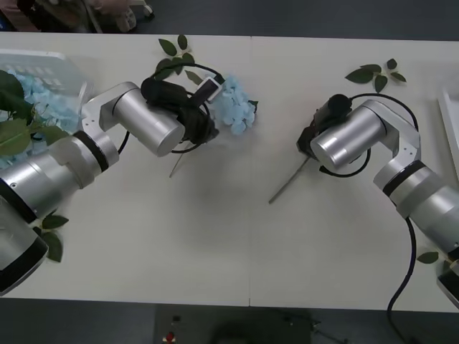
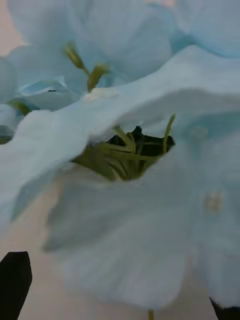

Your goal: Put the red flowers into the right box and the blue flowers into the left box

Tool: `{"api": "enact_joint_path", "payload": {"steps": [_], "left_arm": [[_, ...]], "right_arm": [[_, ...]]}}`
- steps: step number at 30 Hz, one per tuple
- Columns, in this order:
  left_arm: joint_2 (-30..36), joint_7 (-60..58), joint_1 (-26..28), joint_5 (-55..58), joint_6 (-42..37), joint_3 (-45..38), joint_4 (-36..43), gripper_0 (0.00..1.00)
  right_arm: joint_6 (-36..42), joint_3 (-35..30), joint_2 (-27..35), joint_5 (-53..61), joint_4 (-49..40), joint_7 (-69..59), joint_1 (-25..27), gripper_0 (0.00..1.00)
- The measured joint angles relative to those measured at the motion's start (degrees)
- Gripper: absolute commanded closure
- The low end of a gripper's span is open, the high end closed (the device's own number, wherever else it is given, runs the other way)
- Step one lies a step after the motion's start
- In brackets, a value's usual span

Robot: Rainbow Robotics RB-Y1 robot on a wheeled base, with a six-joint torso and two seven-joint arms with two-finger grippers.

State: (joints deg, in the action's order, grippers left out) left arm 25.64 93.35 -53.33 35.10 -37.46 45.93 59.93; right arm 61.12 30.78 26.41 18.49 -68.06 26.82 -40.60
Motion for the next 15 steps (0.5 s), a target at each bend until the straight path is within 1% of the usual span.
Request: {"api": "enact_joint_path", "payload": {"steps": [3, 4, 8, 10, 11, 12, 13, 14, 15], "left_arm": [[-0.3, 0.0, 0.0, 0.0, 0.4, 1.1, -0.2, 0.00], [-0.3, 0.0, 0.0, 0.0, 0.6, 1.8, -0.2, 0.00], [-0.3, 0.0, 0.0, 0.0, 2.6, 5.7, -0.2, 0.00], [-0.3, 0.0, 0.0, 0.0, 2.7, 7.2, -0.2, 0.19], [-0.3, 0.0, 0.0, 0.0, 2.7, 7.6, -0.2, 0.23], [-0.3, 0.0, 0.0, 0.0, 2.7, 7.7, -0.2, 0.31], [-0.3, 0.0, 0.0, 0.0, 2.7, 7.7, -0.2, 0.37], [-0.3, 0.0, 0.0, 0.0, 2.7, 7.7, -0.2, 0.59], [-0.3, 0.0, 0.0, 0.0, 2.7, 7.7, -0.2, 0.70]], "right_arm": [[-1.6, -0.3, 0.0, -0.8, 1.6, 0.0, -0.3, 0.96], [-2.5, -0.3, 0.0, -0.9, 2.4, 0.0, -0.6, 1.00], [-5.7, -0.3, 0.0, -0.9, 5.4, 0.0, -1.9, 1.00], [-6.7, -0.3, 0.0, -0.9, 6.2, 0.1, -2.3, 1.00], [-7.0, -0.3, 0.0, -0.9, 6.4, 0.2, -2.4, 1.00], [-7.3, -0.3, 0.0, -0.9, 6.4, 0.3, -2.4, 1.00], [-7.4, -0.3, 0.0, -0.9, 6.4, 0.4, -2.4, 1.00], [-7.4, -0.3, 0.0, -0.9, 6.4, 0.6, -2.4, 1.00], [-7.4, -0.3, 0.0, -0.8, 6.4, 0.6, -2.4, 1.00]]}}
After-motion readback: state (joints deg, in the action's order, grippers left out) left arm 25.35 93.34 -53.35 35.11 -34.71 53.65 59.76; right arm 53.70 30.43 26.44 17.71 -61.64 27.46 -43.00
